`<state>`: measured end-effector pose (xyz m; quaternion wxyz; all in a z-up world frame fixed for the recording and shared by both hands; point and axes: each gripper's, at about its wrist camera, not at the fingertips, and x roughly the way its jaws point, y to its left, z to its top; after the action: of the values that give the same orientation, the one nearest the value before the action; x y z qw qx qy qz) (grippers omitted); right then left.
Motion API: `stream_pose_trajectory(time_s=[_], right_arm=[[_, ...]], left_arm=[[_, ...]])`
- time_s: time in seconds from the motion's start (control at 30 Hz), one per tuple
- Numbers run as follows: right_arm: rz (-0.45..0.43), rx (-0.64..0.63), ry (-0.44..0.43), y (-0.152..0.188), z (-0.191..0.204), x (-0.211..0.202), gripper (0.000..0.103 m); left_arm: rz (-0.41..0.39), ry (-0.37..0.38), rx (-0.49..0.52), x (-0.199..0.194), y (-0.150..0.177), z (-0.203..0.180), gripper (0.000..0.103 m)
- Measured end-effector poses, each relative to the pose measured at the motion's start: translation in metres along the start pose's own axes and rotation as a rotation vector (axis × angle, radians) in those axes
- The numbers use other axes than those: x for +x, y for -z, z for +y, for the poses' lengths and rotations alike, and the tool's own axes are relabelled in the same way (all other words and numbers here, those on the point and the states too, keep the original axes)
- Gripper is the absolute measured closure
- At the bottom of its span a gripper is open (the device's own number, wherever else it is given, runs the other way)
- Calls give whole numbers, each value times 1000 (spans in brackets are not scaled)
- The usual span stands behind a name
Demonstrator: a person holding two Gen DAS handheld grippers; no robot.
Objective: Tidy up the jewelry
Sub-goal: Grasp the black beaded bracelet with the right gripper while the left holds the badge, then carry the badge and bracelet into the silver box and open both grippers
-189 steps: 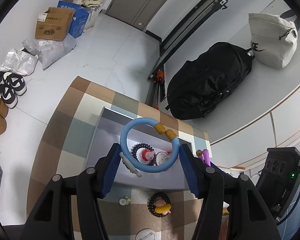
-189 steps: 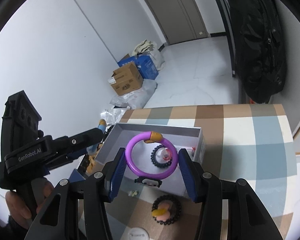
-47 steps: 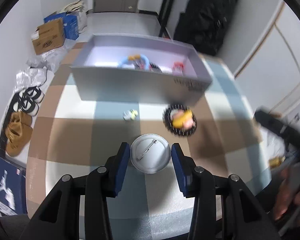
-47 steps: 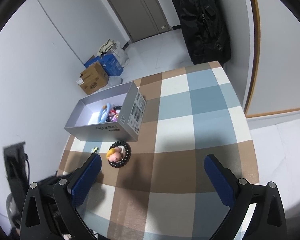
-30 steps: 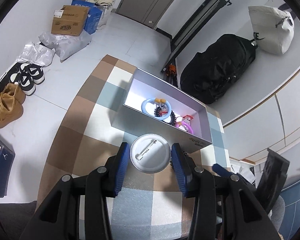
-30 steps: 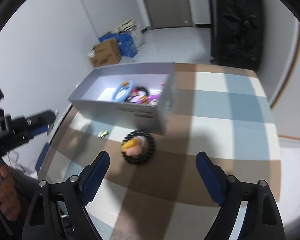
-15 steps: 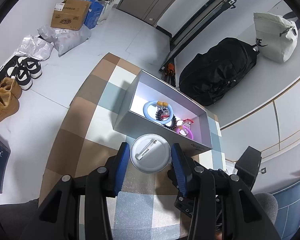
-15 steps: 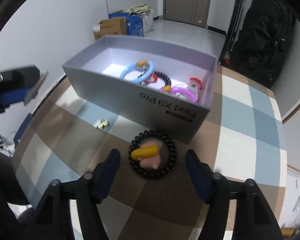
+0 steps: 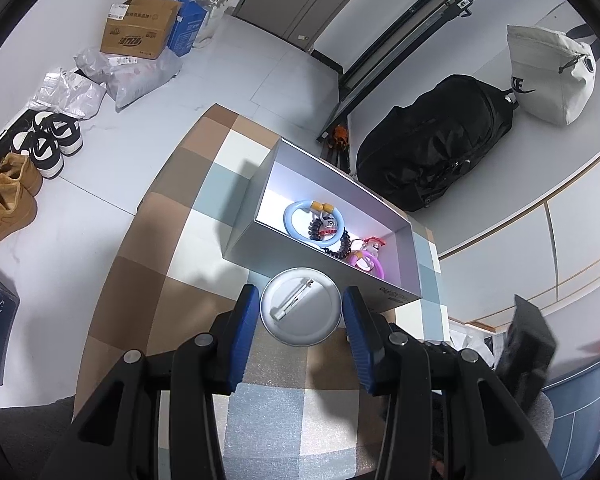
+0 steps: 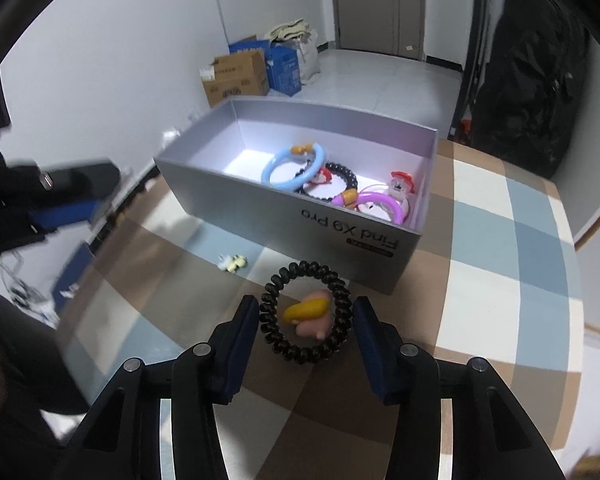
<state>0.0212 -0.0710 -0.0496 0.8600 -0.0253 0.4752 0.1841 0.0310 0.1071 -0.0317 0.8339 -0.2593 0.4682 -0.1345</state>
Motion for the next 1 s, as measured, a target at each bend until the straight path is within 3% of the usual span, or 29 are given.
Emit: stream_pose_trajectory(time_s=[0.43,0.63,1.0], right_arm=[[-120,21,-93,-6,1,-43,56],[-180,61,-121,-20,-1,-56,56],[-242,139,-165,-47,-17,-56,56]], left_arm=[[-53,-10,64,-2,0,-21,66],[-132,-106,164,-4,-10,-41,66],[-131,-106,194,13,-28,-58,66]])
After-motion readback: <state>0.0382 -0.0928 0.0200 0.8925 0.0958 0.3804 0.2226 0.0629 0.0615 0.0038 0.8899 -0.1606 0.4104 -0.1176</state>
